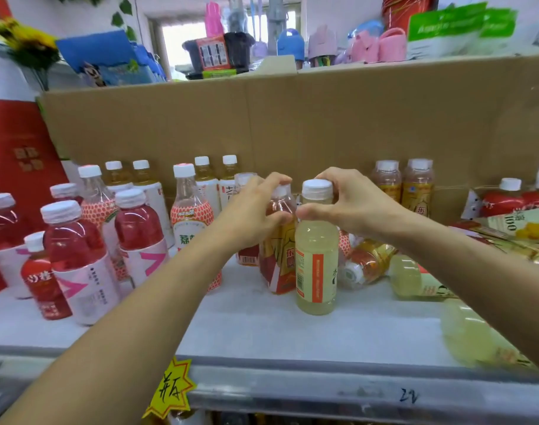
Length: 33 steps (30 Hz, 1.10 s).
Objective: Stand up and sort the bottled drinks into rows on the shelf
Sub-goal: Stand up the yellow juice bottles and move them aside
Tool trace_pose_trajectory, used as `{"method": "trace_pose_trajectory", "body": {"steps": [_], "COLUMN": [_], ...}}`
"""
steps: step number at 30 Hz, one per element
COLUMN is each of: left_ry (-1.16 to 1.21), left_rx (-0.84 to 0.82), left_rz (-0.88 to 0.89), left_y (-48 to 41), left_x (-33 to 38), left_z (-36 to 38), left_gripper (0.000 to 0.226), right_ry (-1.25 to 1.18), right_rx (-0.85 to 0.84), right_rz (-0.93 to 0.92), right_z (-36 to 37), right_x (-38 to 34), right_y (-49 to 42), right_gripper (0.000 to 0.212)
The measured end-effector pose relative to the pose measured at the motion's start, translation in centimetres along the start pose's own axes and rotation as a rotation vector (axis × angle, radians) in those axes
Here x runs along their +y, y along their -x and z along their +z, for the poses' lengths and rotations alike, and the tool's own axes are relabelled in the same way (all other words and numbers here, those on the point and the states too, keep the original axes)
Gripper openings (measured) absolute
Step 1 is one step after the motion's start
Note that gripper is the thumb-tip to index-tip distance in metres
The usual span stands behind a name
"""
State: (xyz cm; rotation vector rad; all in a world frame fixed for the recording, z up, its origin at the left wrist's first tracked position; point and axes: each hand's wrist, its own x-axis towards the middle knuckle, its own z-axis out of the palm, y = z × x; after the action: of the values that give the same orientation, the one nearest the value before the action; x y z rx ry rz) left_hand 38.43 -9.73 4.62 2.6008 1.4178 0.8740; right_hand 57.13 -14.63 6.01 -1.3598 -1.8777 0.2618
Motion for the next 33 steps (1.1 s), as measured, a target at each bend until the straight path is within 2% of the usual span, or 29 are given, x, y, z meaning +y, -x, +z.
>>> {"method": "trace_pose_trajectory", "body": {"steps": [4,9,11,13,15,17,20,22,23,26,28,31,33], "left_ry": [0.067,0.023,0.055,0.234,0.522,0.706,0.589,0.467,0.429,0.372,0.338,0.276,0.203], "left_rx": [-0.053,-0.088,-0.045,0.134,0.288,0.267,0.106,0.094,0.110,0.165,0.214,0.273,0.306], "left_rz": [0.017,0.000,0.000,0.001,-0.005,-0.017,-0.019,-0.018,-0.012,-0.018,-0.050,-0.136,-0.211], "left_y": [-2.8,-5.2,-4.9,-3.3,-0.7,1.9,3.6,3.5,3.3,2.9,2.8,2.4,2.3], "left_x": [0.0,-0.4,-0.6,-0.3,0.4,1.2,1.4,1.3,1.3,1.0,0.5,-1.1,-1.9], "left_z": [1.2,2.0,1.9,1.5,1.4,1.6,2.8,3.6,3.9,4.3,4.4,4.2,4.1], "left_gripper": [0.053,0.053,0.046,0.034,0.036,0.042,0.057,0.068,0.071,0.069,0.067,0.072,0.076], "right_ry": [-0.025,-0.035,-0.037,-0.052,-0.062,-0.091,-0.259,-0.358,-0.297,0.118,0.272,0.461,0.701], "right_rx": [-0.041,-0.099,-0.096,-0.075,-0.054,-0.064,-0.105,-0.146,-0.176,-0.312,-0.384,-0.442,-0.434], "right_rz": [0.010,0.027,0.027,0.017,0.014,0.007,0.023,0.067,0.067,0.004,-0.046,-0.141,-0.183], "right_z": [-0.1,-0.2,0.0,0.4,1.0,1.8,1.8,0.8,0.3,-0.6,-0.3,0.3,0.5], "right_x": [0.2,0.6,0.7,0.7,0.6,0.4,0.7,1.7,2.8,6.2,7.6,8.3,8.8], "right_y": [0.1,0.1,0.0,-0.3,-0.7,-1.1,-1.2,-0.3,0.2,2.2,3.4,4.0,3.8], "right_gripper": [0.037,0.036,0.034,0.033,0.036,0.040,0.032,0.033,0.037,0.047,0.049,0.050,0.054]}}
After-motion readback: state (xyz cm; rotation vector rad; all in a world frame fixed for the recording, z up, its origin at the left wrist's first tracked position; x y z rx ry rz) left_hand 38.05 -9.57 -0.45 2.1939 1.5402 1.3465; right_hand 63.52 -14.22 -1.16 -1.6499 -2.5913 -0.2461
